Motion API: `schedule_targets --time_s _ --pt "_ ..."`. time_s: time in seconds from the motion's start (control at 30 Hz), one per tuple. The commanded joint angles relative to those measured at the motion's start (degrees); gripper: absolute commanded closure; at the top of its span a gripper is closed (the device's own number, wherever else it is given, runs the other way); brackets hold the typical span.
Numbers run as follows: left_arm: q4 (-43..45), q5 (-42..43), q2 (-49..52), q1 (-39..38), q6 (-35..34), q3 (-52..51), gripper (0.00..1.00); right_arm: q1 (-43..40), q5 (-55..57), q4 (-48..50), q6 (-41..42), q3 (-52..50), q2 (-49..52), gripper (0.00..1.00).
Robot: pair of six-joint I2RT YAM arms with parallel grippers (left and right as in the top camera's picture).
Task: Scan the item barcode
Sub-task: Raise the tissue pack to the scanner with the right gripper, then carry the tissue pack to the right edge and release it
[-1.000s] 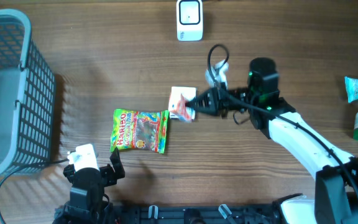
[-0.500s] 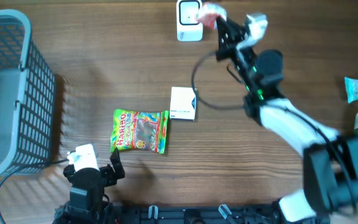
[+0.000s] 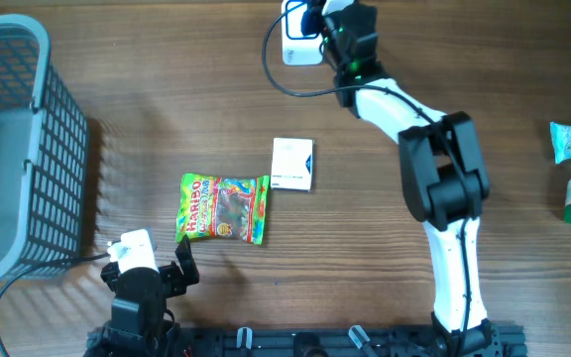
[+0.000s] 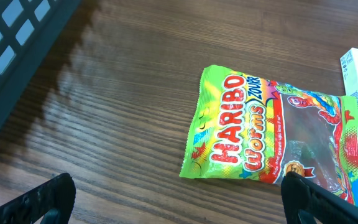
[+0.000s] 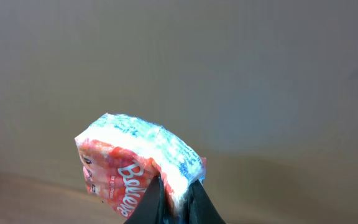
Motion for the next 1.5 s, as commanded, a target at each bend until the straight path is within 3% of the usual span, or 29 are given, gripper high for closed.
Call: schedule_targets --time_s 0.0,0.1,0.3,0.43,0.5,0.6,0.73,0.83,0.9,1.0,1.17,1.3,1.37,1.4,1.43,1.47 --pt "-0.07 0.09 -0.42 -0.37 -0.26 0.15 0.00 1.07 2.08 -0.94 -0.96 1.70 4.17 0.96" --pt "-0.07 0.09 -0.42 -0.37 -0.26 0.15 0.00 1.03 7.43 -2.86 -1.07 1.70 4.55 0.95" --pt "-0.07 0.09 -0.42 -0.37 -0.26 0.15 0.00 1.01 6.91 -4.57 -0.81 1.70 3.23 0.96" --pt "-0.07 0.09 -0.42 -0.37 -0.26 0.15 0.00 0.24 10.78 -15.02 -1.75 1.70 -5.57 0.96" --pt "-0.07 0.09 -0.42 -0.37 -0.26 0.15 0.00 -0.66 16.96 -24.76 -5.31 1.70 -12.02 0.96" --pt "-0.07 0.09 -0.42 -0.37 -0.26 0.15 0.00 -2.97 35.58 -44.28 -9.51 1.70 -21.27 0.96" --pt "-0.07 0.09 -0.42 -0.37 -0.26 0.15 0.00 -9.73 53.00 -65.16 -11.63 1.68 -24.76 0.96" --pt "-0.07 0.09 -0.42 -0.37 -0.26 0.15 0.00 -18.97 51.58 -77.85 -2.80 -0.79 -24.59 0.96" --pt "-0.07 0.09 -0.42 -0.37 -0.26 0.15 0.00 -25.11 42.82 -83.19 3.69 -3.15 -24.39 0.96" --pt "-0.07 0.09 -0.42 -0.37 -0.26 0.15 0.00 -32.74 30.58 -84.41 9.16 -9.42 -24.37 0.96" --pt "-0.07 0.09 -0.42 -0.37 -0.26 0.15 0.00 -43.45 25.75 -71.17 11.72 -21.18 -23.23 0.96" --pt "-0.07 0.09 -0.42 -0.37 -0.26 0.15 0.00 -46.12 25.11 -66.95 11.63 -22.08 -23.23 0.95" --pt "-0.07 0.09 -0.42 -0.37 -0.26 0.15 0.00 -46.73 26.38 -66.66 11.65 -21.66 -23.39 0.85" --pt "-0.07 0.09 -0.42 -0.37 -0.26 0.15 0.00 -46.71 26.34 -66.82 11.08 -21.31 -23.74 0.57" --pt "-0.07 0.09 -0.42 -0.37 -0.26 0.15 0.00 -46.60 26.27 -67.10 9.90 -20.76 -24.35 0.13" --pt "-0.07 0.09 -0.42 -0.37 -0.26 0.15 0.00 -46.18 26.27 -67.78 9.53 -19.85 -25.51 0.00"
